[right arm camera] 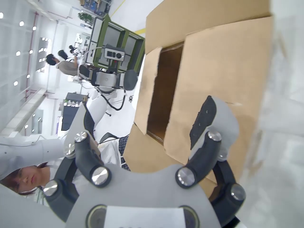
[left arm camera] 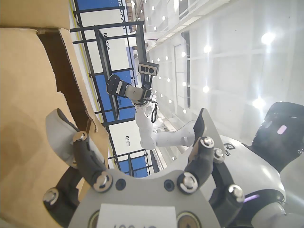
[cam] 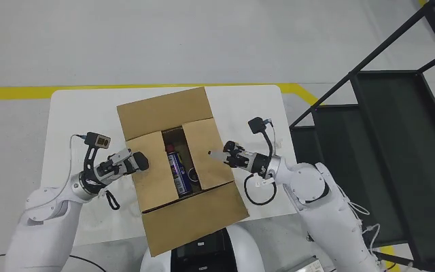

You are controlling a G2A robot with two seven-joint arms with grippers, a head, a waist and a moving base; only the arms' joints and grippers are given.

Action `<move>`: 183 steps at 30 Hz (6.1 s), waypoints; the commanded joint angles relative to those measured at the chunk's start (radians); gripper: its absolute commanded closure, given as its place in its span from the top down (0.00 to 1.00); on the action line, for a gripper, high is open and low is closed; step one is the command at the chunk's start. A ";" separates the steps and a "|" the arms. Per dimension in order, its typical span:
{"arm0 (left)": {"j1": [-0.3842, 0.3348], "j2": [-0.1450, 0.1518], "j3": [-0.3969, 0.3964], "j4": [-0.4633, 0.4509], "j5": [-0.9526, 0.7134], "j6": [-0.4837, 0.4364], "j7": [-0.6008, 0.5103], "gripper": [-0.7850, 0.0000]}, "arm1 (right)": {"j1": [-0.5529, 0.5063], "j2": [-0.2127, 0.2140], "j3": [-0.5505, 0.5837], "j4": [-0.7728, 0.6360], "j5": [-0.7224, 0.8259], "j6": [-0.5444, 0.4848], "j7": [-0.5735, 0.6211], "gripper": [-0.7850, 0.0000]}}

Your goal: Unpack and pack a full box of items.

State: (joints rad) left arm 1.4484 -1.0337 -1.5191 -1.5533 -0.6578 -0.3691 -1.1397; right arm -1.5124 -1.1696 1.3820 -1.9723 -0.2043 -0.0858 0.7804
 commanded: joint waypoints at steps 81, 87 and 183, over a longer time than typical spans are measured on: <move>0.073 0.031 -0.247 0.088 0.142 -0.094 0.145 1.00 | 0.224 -0.040 -0.389 0.310 0.220 -0.080 -0.101 1.00; -0.030 0.030 -0.209 0.184 0.227 -0.163 0.186 1.00 | 0.239 -0.045 -0.411 0.292 0.211 -0.051 -0.116 1.00; -0.212 0.087 0.081 0.251 -0.028 -0.102 -0.209 1.00 | 0.094 -0.016 -0.306 0.183 0.122 0.005 -0.199 1.00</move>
State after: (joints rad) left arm 1.2363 -0.9473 -1.4396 -1.3029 -0.6948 -0.4732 -1.3471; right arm -1.4240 -1.1840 1.0808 -1.7995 -0.0821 -0.0811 0.5835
